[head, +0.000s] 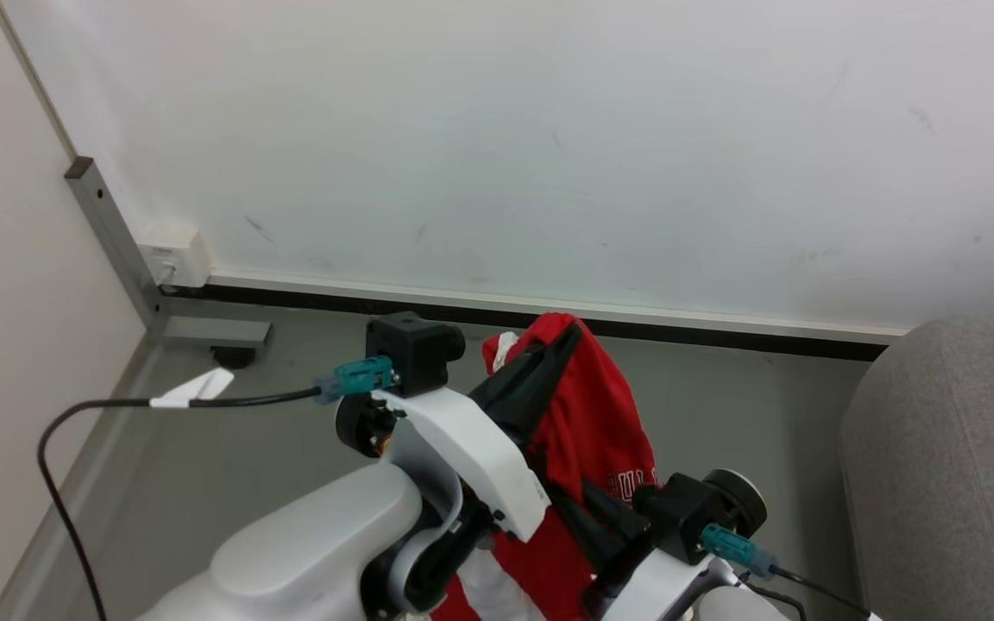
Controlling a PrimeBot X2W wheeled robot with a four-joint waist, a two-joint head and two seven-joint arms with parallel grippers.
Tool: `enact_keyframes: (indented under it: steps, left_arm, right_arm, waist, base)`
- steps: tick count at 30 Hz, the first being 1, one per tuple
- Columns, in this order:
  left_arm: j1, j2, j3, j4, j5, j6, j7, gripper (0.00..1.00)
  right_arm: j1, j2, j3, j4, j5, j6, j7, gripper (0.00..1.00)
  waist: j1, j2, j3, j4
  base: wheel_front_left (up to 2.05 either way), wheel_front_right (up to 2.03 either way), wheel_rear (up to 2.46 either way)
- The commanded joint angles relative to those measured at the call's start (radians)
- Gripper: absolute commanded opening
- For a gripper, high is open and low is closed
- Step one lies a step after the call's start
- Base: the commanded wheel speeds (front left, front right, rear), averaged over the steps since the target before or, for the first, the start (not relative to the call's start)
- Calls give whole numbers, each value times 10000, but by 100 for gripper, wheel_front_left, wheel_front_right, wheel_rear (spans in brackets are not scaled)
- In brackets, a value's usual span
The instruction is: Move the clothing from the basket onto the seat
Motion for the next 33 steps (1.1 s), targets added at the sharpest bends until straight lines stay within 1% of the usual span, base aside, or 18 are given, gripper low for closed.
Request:
enact_keyframes:
  steps: [1,7,8,10,11,12,15,19,21,24,30,33]
  left_arm:
    - [-38,91,44,70,70,1,-36,0]
    - [246,334,94,284,27,69,-115,0]
    - [288,380,96,320,55,72,-121,13]
    - [389,457,117,374,148,74,-221,47]
    - [465,488,134,381,179,50,-252,83]
    - [550,519,135,387,232,13,-295,100]
    - [805,660,221,437,382,35,-381,100]
    - [1241,839,336,513,905,-116,-505,100]
    - [1477,869,427,569,1209,-313,-518,100]
    - [1914,886,764,647,1989,-647,-523,100]
    - [3066,604,1802,767,3601,-1507,-521,100]
    - [3606,338,2372,826,4189,-1915,-522,100]
  right_arm:
    - [-116,-21,6,30,78,-22,10,0]
    - [41,-17,-391,-50,97,-22,9,0]
    - [88,-17,-465,-62,78,-22,9,0]
    - [153,-20,-637,-99,-23,-22,9,0]
    - [177,-19,-743,-124,-65,-22,9,0]
    - [197,-17,-858,-165,-112,-22,9,0]
    - [227,-20,-1181,-288,-266,-22,9,0]
    - [202,-18,-1663,-436,-408,-22,9,0]
    - [152,-18,-1859,-502,-536,-22,9,0]
    - [89,-18,-2140,-606,-700,-22,9,0]
    - [116,-18,-2764,-808,-1006,-22,9,0]
    - [133,-16,-3046,-911,-1147,-22,9,0]
  waist:
    - [0,-1,9,17]
    - [0,-1,51,27]
    - [0,-1,57,23]
    - [0,-1,58,10]
    - [0,-1,54,-1]
    - [0,-1,50,-9]
    - [0,-1,47,-33]
    - [0,-1,58,-83]
    - [0,-1,67,-103]
    - [0,-1,68,-130]
    - [0,-1,84,-197]
    - [0,-1,115,-267]
  base:
    - [0,0,0]
    - [0,0,0]
    - [0,0,0]
    - [0,0,0]
    - [0,0,0]
    - [0,0,0]
    - [0,0,0]
    - [0,0,0]
    - [0,0,0]
    - [0,0,0]
    - [0,0,0]
    - [0,0,0]
